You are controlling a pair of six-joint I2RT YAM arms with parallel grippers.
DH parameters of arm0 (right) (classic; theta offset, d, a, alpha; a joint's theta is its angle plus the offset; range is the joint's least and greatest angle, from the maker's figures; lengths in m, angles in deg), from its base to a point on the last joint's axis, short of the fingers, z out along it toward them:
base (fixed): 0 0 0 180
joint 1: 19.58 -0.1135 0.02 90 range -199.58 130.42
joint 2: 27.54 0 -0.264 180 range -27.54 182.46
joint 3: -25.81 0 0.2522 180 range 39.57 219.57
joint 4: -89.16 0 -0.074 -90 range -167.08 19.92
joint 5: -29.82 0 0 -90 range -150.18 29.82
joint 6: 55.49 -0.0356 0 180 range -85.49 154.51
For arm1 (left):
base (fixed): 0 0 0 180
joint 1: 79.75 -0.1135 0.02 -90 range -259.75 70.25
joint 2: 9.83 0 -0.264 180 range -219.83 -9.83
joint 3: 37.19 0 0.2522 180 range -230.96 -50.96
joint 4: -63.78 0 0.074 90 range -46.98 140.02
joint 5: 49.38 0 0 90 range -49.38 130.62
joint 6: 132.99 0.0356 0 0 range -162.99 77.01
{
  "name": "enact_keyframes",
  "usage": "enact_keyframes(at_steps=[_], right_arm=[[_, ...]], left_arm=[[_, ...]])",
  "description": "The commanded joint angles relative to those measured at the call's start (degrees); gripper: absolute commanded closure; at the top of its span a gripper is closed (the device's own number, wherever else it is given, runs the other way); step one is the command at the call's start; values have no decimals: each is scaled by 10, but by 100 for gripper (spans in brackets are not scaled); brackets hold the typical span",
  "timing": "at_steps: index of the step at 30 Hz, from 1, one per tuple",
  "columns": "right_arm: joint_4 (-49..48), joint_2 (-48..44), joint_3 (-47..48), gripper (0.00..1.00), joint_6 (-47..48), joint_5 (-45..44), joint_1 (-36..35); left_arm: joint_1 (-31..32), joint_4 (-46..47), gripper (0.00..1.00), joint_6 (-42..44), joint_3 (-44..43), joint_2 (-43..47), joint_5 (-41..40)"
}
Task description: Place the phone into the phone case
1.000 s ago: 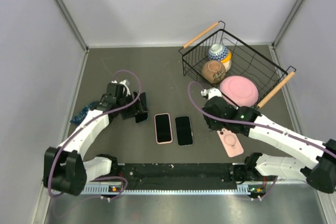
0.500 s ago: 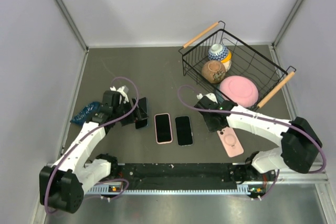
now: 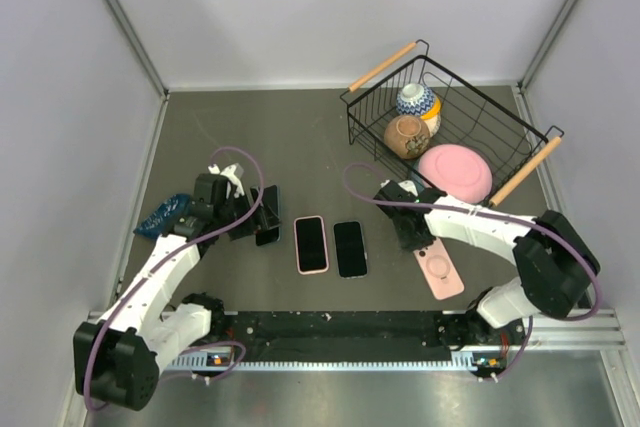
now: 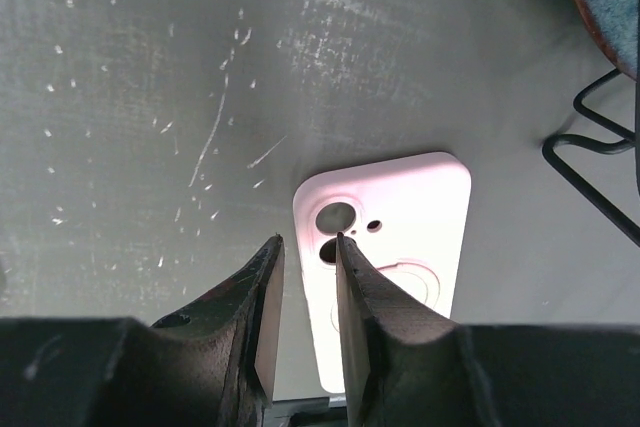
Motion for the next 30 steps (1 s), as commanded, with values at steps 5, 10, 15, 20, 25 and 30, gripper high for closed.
enact_keyframes(at_steps=[5,10,15,20,25,30], right_arm=[[-37,28,-12,74,9,9,20],[-54,48,-15,75,18,14,20],[-67,60,-17,76,24,18,20],[-70,52,-12,90,39,27,20],[-65,-19,-3,100,47,74,20],[-61,-106,25,100,42,193,20]], left_arm=[[-1,20,100,10,-18,20,-9],[-1,25,100,7,-16,20,-1],[-1,24,100,9,-20,22,1],[-1,21,100,11,-27,18,-6],[-1,8,100,14,-39,23,-15],[-3,-22,100,30,-73,27,-46]])
